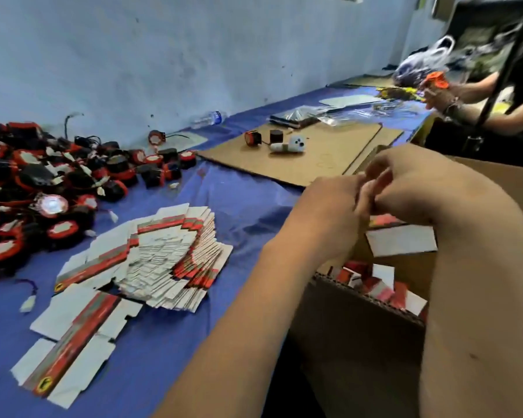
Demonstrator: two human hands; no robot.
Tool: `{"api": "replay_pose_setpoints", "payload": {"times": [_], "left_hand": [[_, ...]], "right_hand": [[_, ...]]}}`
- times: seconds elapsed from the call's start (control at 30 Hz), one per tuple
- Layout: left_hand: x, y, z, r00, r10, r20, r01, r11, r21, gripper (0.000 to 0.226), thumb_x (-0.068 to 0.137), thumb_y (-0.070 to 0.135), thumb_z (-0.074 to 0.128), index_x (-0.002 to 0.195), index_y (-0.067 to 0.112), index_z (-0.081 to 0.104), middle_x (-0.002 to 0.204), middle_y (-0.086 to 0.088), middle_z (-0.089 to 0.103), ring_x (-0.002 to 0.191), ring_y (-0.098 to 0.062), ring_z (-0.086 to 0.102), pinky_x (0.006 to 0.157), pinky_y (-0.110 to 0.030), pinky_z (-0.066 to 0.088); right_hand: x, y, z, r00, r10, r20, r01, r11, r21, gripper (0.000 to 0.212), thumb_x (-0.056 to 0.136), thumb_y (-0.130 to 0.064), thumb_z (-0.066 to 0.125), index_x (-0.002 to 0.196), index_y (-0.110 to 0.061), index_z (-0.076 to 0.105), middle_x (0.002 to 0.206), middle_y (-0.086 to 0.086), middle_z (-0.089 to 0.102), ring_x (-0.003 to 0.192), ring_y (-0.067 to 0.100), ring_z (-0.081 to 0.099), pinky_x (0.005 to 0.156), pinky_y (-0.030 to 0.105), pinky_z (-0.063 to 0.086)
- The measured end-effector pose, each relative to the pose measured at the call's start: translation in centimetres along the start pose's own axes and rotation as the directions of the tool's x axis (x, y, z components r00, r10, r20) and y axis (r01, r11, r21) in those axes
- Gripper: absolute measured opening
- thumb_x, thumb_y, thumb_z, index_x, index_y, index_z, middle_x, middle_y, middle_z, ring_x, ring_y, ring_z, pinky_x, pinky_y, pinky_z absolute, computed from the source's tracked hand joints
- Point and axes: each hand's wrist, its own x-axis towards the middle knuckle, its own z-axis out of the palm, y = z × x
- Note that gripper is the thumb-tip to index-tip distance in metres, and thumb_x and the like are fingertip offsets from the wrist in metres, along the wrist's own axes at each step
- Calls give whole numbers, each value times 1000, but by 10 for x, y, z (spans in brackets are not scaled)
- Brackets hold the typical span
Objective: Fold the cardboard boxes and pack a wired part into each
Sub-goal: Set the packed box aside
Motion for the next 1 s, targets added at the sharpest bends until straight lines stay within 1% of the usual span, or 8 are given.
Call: {"api": "replay_pose_setpoints", "payload": {"times": [0.17, 0.33, 0.43, 0.57, 0.63, 0.7, 0.83, 1.0], "left_hand": [[-9, -32, -13, 965, -84, -247, 66, 995, -79, 29, 107, 32, 49, 85, 25, 65, 73, 6, 64, 70, -13, 58, 61, -38, 39], [-62, -106, -53, 792, -377, -481, 308, 926, -218, 23, 97, 17, 53, 85, 20, 72, 80, 4, 73, 78, -14, 63, 68, -37, 45], [-126, -156, -83, 599, -570, -563, 559, 801, -215, 20, 90, 9, 61, 93, 16, 79, 89, 0, 77, 90, -20, 70, 79, -38, 53], [-223, -207, -121, 221, -681, -698, 824, 513, -240, 18, 87, 12, 60, 93, 20, 76, 96, -6, 75, 93, -30, 66, 75, -38, 50], [-264, -222, -135, 123, -721, -682, 905, 363, -221, 11, 90, 16, 60, 93, 18, 71, 100, -8, 72, 95, -33, 62, 78, -41, 51], [-293, -230, -147, 97, -757, -646, 940, 283, -190, 14, 96, 24, 58, 89, 15, 66, 99, -10, 72, 92, -33, 60, 75, -40, 47], [-313, -237, -172, 173, -845, -506, 958, 264, -113, 20, 100, 31, 55, 83, 21, 61, 95, -9, 70, 96, -33, 62, 75, -38, 44], [-323, -247, -185, 201, -889, -412, 959, 265, -105, 24, 94, 14, 55, 70, 11, 59, 83, -21, 69, 85, -39, 65, 62, -38, 47]], "right_hand": [[4, -32, 25, 984, -116, -138, 128, 989, 77, 31, 90, -21, 67, 121, -23, 65, 113, 10, 68, 105, 31, 64, 91, 39, 55], [10, -123, 101, 932, -361, -24, 361, 928, 91, 27, 93, -16, 58, 118, -17, 67, 115, 11, 67, 106, 31, 64, 83, 35, 53], [-2, -185, 162, 803, -562, 198, 554, 827, 100, 27, 92, -15, 57, 117, -14, 67, 117, 11, 68, 110, 32, 64, 84, 36, 52], [-51, -253, 235, 517, -745, 421, 770, 620, 151, 49, 88, -30, 68, 134, -17, 57, 135, 10, 60, 128, 32, 53, 103, 45, 48], [-74, -272, 264, 498, -716, 490, 815, 580, 19, 74, 84, -50, 74, 144, -20, 43, 150, 13, 43, 140, 36, 37, 111, 57, 37], [-91, -290, 283, 515, -691, 507, 829, 551, -92, 76, 89, -51, 70, 148, -19, 35, 152, 19, 34, 139, 41, 31, 111, 63, 31], [-112, -321, 298, 457, -794, 401, 844, 530, 88, 68, 86, -30, 75, 139, -15, 36, 134, 22, 50, 128, 42, 42, 95, 49, 38], [-121, -339, 310, 316, -821, 475, 866, 454, 209, 106, 72, -39, 91, 152, -13, 26, 133, 22, 49, 129, 39, 40, 104, 44, 36]]}}
